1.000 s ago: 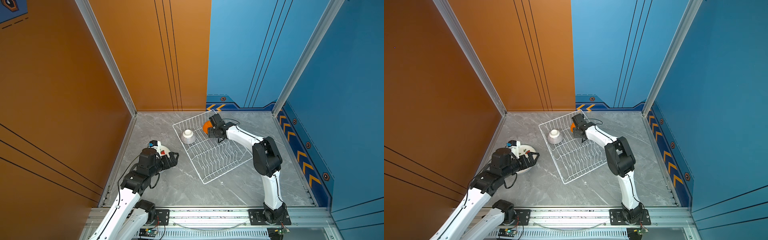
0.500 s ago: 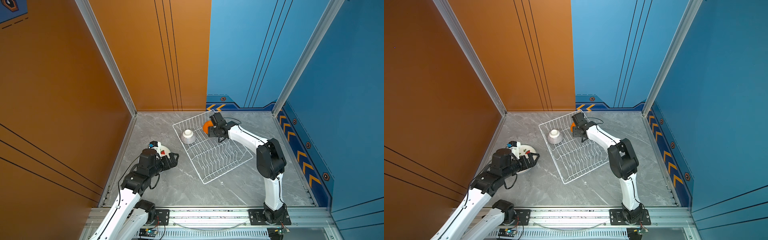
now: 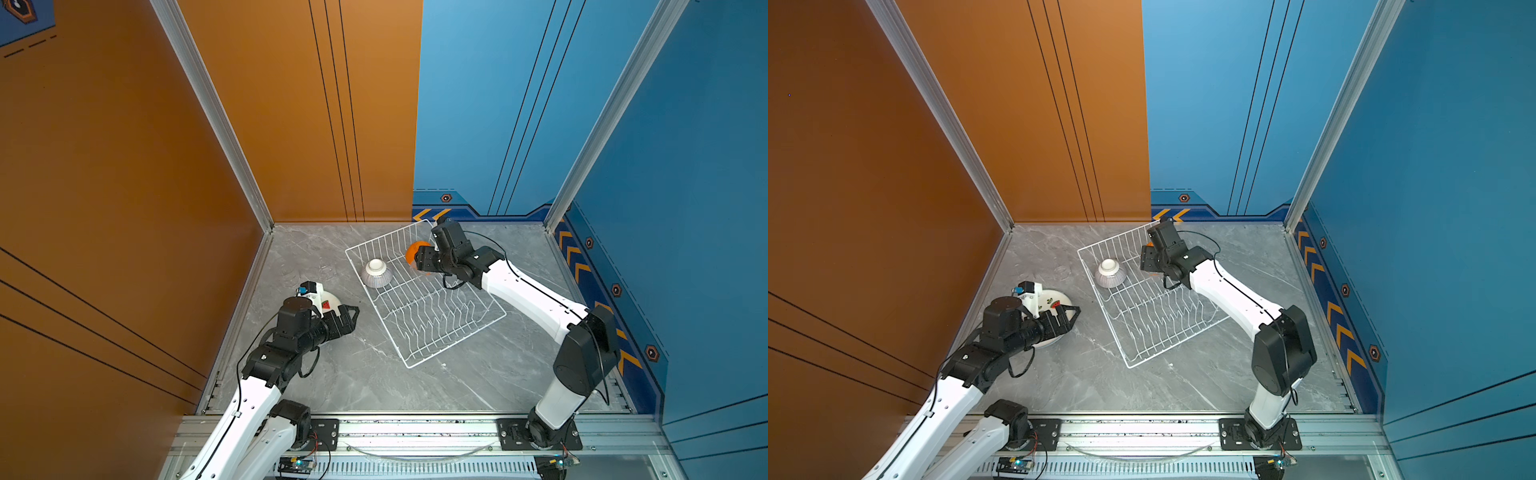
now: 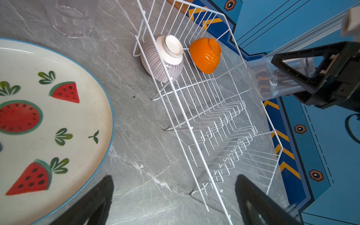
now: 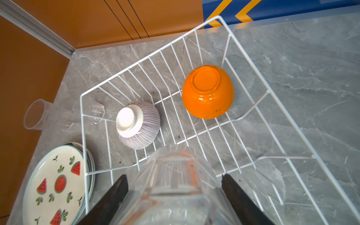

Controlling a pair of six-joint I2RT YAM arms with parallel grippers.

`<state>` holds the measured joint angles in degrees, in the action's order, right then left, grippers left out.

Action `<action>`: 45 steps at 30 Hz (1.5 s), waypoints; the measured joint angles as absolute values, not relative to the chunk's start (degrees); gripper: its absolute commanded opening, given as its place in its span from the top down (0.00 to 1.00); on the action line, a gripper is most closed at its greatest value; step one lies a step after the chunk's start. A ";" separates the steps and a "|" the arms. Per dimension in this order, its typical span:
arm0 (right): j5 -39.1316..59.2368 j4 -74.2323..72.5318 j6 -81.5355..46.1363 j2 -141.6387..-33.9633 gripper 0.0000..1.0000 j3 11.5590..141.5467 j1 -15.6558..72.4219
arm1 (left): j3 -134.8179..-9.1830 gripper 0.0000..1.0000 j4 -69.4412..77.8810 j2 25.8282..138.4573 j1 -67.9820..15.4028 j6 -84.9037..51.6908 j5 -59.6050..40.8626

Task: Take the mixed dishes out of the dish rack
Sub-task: 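Lift the cup toward the left gripper while the left reaches over the rack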

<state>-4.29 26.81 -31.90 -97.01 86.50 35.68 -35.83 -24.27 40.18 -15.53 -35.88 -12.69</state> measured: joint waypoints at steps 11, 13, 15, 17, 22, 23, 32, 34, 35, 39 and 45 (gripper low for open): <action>1.69 20.05 -40.32 -82.08 0.48 70.39 37.41 | -33.47 0.02 -18.28 39.97 -15.94 -36.64 -16.38; 2.52 18.63 -41.98 -80.07 0.48 67.96 37.47 | -33.10 0.02 -16.78 39.81 -16.56 -36.95 -16.91; 3.51 17.04 -43.44 -78.56 0.48 66.24 37.47 | -32.99 0.02 -15.49 39.48 -17.39 -37.10 -17.17; 4.60 15.49 -44.80 -77.62 0.48 65.19 37.47 | -32.99 0.02 -14.00 39.16 -18.26 -37.21 -17.21; 7.55 11.84 -47.75 -76.71 0.48 63.83 37.47 | -31.57 0.02 -9.45 38.24 -19.97 -37.87 -17.23; 7.86 11.31 -48.23 -76.64 0.48 63.70 37.52 | -31.09 0.02 -8.56 38.20 -20.21 -38.09 -17.23; 10.79 7.42 -51.64 -76.05 0.48 63.13 38.41 | -29.52 0.02 -2.79 38.39 -21.50 -39.57 -17.50; 11.42 6.55 -52.45 -76.05 0.48 63.13 38.83 | -29.52 0.02 -1.39 38.72 -21.85 -39.77 -17.67; 11.79 6.15 -52.69 -76.05 0.48 63.11 39.05 | -29.52 0.02 -0.58 39.05 -22.02 -39.97 -17.87; 12.49 4.45 -53.47 -76.05 0.48 63.11 39.57 | -29.52 0.02 1.76 40.29 -22.70 -40.18 -18.28; 13.02 3.92 -54.13 -76.05 0.48 63.11 39.62 | -29.52 0.02 5.61 42.89 -24.03 -40.34 -18.31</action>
